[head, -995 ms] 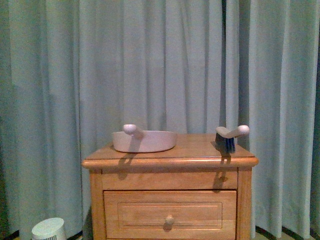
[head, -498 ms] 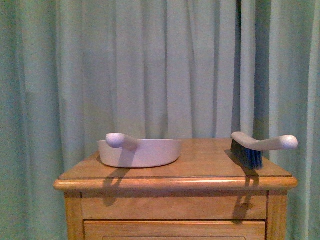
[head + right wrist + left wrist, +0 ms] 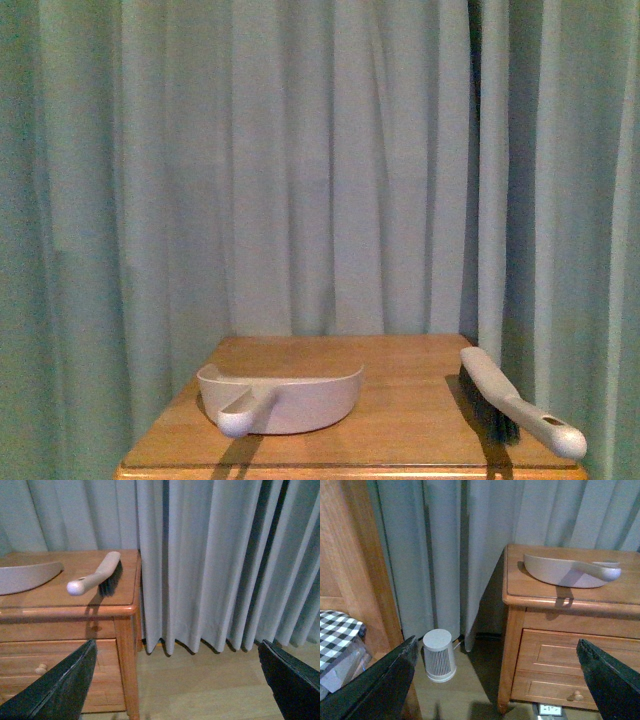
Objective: Clean up trash
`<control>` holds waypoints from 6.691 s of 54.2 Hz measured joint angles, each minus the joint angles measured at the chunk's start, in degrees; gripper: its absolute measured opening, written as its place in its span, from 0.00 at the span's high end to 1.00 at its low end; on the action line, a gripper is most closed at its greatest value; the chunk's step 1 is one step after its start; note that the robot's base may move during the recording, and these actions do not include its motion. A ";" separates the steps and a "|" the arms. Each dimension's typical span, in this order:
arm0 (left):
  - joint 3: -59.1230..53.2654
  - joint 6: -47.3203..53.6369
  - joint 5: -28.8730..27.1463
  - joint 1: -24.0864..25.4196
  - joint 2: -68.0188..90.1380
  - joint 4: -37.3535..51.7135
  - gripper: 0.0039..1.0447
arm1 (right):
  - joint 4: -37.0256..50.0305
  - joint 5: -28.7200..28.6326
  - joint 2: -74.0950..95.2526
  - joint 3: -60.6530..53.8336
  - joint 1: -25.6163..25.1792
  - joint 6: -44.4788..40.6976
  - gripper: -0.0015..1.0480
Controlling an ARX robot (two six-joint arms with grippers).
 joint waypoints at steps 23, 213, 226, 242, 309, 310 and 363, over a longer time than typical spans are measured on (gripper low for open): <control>38.10 9.22 0.87 -5.92 54.38 -4.46 0.07 | 0.00 -0.02 0.00 0.00 0.00 0.00 0.07; 52.81 14.05 -8.20 -17.07 72.17 17.75 0.74 | 0.00 -0.02 0.00 0.00 0.00 0.00 0.07; 35.39 14.14 -1.75 -9.84 44.52 15.87 0.74 | 0.00 -0.02 0.00 0.00 0.00 0.00 0.07; 23.50 8.50 8.66 -2.36 19.89 5.29 0.74 | 0.00 -0.02 0.00 0.00 0.00 0.00 0.07; 18.03 3.58 11.87 -0.07 14.60 5.22 0.74 | -19.28 11.37 93.13 69.57 16.68 16.59 0.07; 18.03 3.58 11.89 -0.07 14.60 5.22 0.74 | -19.93 11.32 94.29 70.42 16.87 17.16 0.07; 18.03 3.56 11.89 -0.07 14.60 5.22 0.74 | -25.68 11.34 115.43 86.55 19.50 25.59 0.40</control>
